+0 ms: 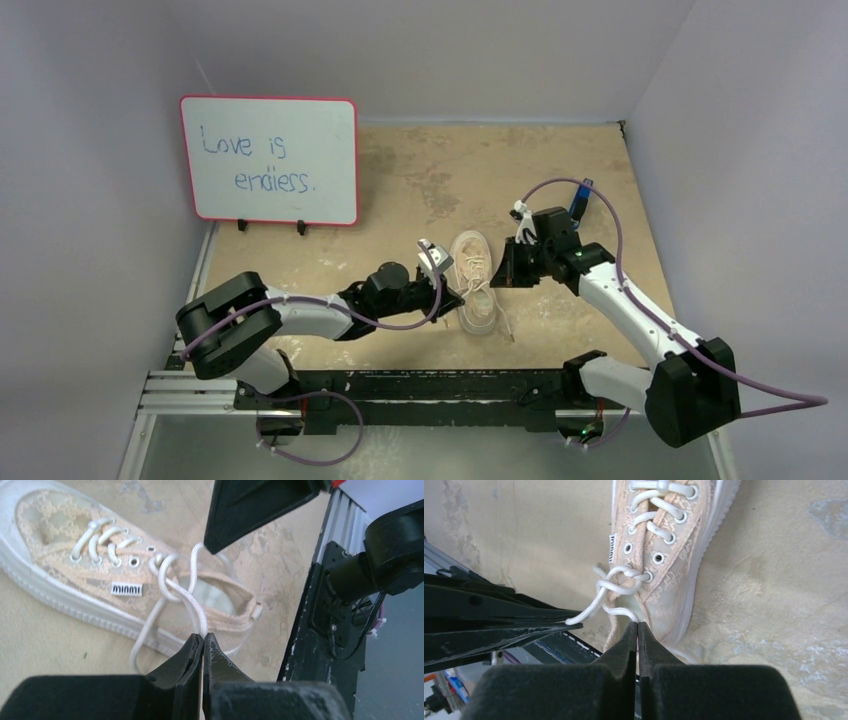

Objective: Tie the shoes

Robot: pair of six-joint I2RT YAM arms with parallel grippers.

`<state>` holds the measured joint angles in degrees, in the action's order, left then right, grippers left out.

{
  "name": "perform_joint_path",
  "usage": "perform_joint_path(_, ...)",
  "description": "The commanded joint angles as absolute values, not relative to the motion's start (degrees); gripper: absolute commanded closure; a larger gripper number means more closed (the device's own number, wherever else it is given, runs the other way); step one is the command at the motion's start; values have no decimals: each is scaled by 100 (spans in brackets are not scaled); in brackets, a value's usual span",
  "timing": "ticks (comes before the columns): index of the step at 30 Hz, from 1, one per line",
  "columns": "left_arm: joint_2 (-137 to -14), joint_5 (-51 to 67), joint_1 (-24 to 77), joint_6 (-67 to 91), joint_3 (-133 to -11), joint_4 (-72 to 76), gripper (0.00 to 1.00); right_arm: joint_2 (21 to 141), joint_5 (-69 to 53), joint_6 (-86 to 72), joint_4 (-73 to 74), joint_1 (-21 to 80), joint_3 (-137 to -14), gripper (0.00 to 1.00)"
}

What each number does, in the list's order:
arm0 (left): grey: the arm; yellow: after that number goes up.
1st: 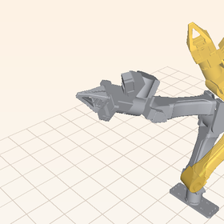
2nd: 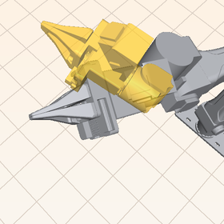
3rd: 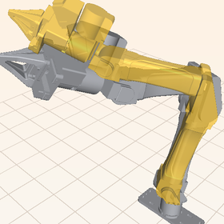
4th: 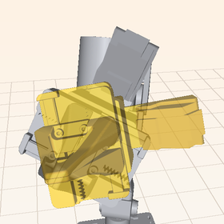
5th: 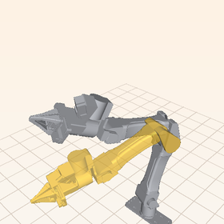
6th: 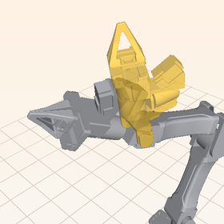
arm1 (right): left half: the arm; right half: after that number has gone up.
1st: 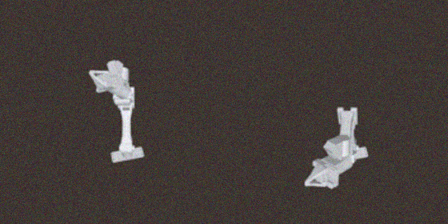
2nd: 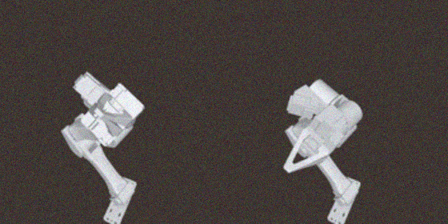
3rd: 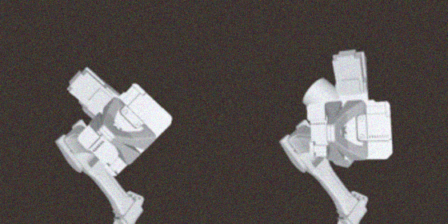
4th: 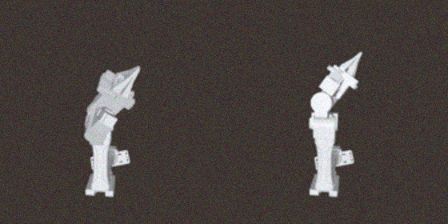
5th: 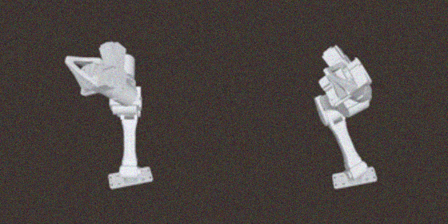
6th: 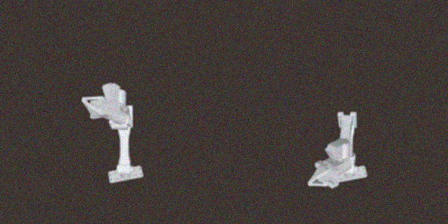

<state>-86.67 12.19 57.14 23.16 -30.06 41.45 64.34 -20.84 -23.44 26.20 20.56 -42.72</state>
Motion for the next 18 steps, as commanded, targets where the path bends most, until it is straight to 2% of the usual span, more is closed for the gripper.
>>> perform_joint_path(1,-8525,748,5901,2259,-2807,4129,100,6495,-2541,-2258,2229,2039,-4247,100)
perform_joint_path(4,-8639,728,5944,2204,-2981,3798,97,6532,-2839,-2175,2107,2036,-4214,100)
perform_joint_path(9,-8284,571,5933,1993,-3234,3198,73,6560,-3018,-1849,2415,2039,-4247,100)
perform_joint_path(16,-7355,930,5532,1798,-3434,2353,56,6450,-3036,-1807,2598,2036,-4185,100)
perform_joint_path(17,-7254,1041,5361,1872,-3482,2329,52,6439,-3018,-1856,2613,2037,-4187,100)
perform_joint_path(18,-7194,1227,5178,1974,-3552,2326,43,6428,-3001,-1871,2613,2039,-4188,100)
